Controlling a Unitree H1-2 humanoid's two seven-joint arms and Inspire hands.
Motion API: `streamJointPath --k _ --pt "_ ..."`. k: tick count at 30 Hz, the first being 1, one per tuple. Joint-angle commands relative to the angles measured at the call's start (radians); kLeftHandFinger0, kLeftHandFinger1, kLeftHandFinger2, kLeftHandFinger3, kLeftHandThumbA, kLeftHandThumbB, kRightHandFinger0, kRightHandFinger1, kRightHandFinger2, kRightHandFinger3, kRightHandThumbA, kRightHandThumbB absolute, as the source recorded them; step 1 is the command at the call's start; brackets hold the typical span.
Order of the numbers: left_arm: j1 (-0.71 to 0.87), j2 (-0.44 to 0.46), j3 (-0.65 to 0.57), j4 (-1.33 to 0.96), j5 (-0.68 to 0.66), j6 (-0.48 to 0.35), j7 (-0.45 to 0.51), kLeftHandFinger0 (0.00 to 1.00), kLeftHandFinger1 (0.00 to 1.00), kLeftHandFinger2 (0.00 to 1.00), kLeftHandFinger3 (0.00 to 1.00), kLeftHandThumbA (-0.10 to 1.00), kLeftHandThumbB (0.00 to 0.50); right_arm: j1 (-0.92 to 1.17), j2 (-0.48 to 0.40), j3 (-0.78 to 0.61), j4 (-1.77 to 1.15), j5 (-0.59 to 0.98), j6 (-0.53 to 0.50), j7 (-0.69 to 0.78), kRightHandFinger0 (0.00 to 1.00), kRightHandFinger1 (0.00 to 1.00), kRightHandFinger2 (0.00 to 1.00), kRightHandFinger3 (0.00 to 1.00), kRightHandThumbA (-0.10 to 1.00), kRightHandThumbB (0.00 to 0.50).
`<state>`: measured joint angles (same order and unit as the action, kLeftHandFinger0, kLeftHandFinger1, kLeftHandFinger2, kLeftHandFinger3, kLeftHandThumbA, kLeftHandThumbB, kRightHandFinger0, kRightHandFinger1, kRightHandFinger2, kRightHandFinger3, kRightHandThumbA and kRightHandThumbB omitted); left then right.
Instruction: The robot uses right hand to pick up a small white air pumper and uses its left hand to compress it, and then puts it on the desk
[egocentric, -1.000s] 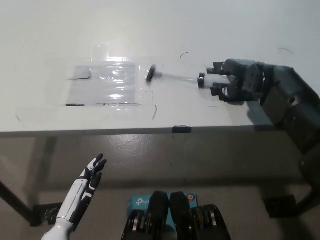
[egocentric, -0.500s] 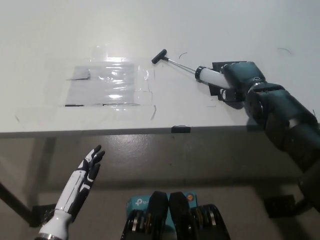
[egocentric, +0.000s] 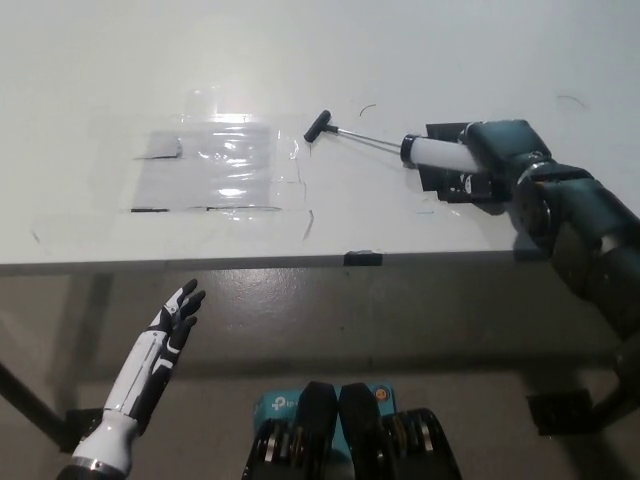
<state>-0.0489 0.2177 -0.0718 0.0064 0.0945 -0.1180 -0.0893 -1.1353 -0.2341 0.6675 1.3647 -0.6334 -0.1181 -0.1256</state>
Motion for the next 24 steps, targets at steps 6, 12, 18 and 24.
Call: streamJointPath --k 6,12,18,24 --pt "-0.026 0.014 0.005 -0.020 -0.011 -0.028 -0.021 1.00 1.00 1.00 1.00 1.00 0.111 -0.026 -0.034 -0.134 -0.038 0.064 -0.106 -0.071 0.00 0.41 0.79 0.57 -0.10 0.185" --pt "-0.031 0.015 0.007 -0.014 -0.015 -0.033 -0.023 1.00 1.00 1.00 1.00 1.00 0.097 -0.024 -0.040 -0.195 -0.067 0.081 -0.151 -0.074 0.00 0.36 0.79 0.56 -0.10 0.111" --pt "-0.028 0.011 0.007 -0.014 -0.016 -0.031 -0.021 1.00 1.00 1.00 1.00 1.00 0.102 -0.018 -0.043 -0.255 -0.100 0.108 -0.151 -0.031 0.00 0.44 0.83 0.74 -0.10 0.076" --pt "-0.028 0.009 0.024 -0.041 -0.021 -0.027 -0.008 1.00 1.00 1.00 1.00 1.00 0.063 0.038 -0.069 -0.249 -0.274 0.100 -0.168 0.046 0.00 0.16 0.46 0.35 -0.10 0.107"
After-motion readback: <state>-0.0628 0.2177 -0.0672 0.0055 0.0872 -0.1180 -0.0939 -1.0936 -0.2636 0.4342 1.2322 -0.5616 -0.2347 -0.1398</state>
